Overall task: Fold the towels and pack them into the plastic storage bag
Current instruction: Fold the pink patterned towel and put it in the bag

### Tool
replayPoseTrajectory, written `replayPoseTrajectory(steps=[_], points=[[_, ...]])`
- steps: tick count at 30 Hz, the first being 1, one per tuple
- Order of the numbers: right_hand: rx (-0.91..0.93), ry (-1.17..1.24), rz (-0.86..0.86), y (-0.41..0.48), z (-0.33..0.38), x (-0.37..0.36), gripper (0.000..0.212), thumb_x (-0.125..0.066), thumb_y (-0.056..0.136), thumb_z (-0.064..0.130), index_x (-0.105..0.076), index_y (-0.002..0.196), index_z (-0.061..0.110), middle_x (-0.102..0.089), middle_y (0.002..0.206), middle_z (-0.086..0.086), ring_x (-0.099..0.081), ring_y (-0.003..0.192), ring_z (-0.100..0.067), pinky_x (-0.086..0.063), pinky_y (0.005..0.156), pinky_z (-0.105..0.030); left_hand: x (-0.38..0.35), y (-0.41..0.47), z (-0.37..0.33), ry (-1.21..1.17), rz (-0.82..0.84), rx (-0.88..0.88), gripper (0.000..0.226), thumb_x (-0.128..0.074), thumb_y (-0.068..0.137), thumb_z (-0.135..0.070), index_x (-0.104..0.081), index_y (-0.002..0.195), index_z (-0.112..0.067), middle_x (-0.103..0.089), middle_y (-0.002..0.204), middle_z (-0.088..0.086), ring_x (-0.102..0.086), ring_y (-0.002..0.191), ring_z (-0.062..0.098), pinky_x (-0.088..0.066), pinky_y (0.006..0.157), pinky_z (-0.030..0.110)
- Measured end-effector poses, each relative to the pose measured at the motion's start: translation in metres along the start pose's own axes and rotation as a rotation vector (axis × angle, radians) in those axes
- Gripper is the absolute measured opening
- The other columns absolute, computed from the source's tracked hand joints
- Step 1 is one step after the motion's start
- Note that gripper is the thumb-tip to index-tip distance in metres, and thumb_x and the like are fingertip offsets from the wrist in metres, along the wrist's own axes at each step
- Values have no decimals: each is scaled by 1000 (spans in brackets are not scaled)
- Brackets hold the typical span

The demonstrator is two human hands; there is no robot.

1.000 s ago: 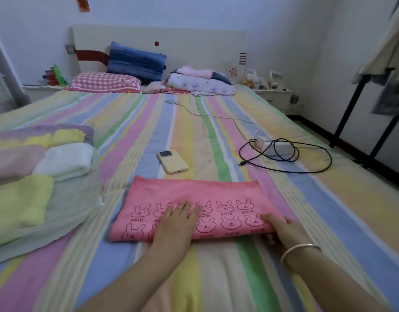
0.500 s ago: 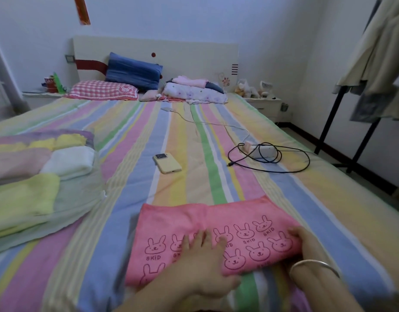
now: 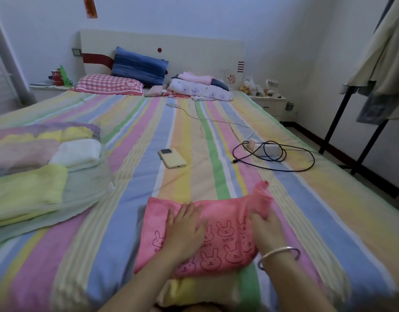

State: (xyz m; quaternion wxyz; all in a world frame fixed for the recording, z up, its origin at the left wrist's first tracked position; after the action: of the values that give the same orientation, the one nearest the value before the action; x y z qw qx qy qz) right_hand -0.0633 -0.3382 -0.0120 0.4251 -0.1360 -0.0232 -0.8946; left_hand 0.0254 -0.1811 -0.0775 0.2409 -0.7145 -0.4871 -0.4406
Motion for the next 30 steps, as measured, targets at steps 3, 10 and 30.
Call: replayPoseTrajectory(steps=[3,10,30], points=[[453,-297,190,-34,22,-53,35,-36,95,18,-52,125,23,-61,108,1,-56,103,-16,-44,90,-30,36,-6,12,-952,-239,262,32,-34,104,-18,-62,119,-21,-67,123,8,-64,108,16,-50,95,32],[726,-978,494,-90,-21,-132,72,-34,59,54,-71,111,22,-68,117,-6,-67,106,-22,-44,95,-40,68,-26,74,-1253,3,750,44,-56,93,-43,-71,103,-2,-73,94,18,-68,83,29,-55,76,38],[-335,-32,538,-4,-4,-60,92,-74,81,27,-13,150,27,-56,125,-18,-71,83,-30,-59,62,-35,92,-32,79,-137,32,573,59,-71,78,-55,-56,110,-8,-65,115,7,-63,101,25,-45,69,29]])
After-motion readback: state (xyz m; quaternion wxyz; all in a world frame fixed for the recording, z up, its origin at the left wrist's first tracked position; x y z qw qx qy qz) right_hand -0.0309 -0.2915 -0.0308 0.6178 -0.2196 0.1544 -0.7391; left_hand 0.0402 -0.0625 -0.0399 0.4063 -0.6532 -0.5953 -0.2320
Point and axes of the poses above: each hand's wrist, its own y-axis towards the middle knuckle, its own x-axis out of the back of the hand, z = x × y, the point moved 2 cm from there along y, towards the middle knuckle
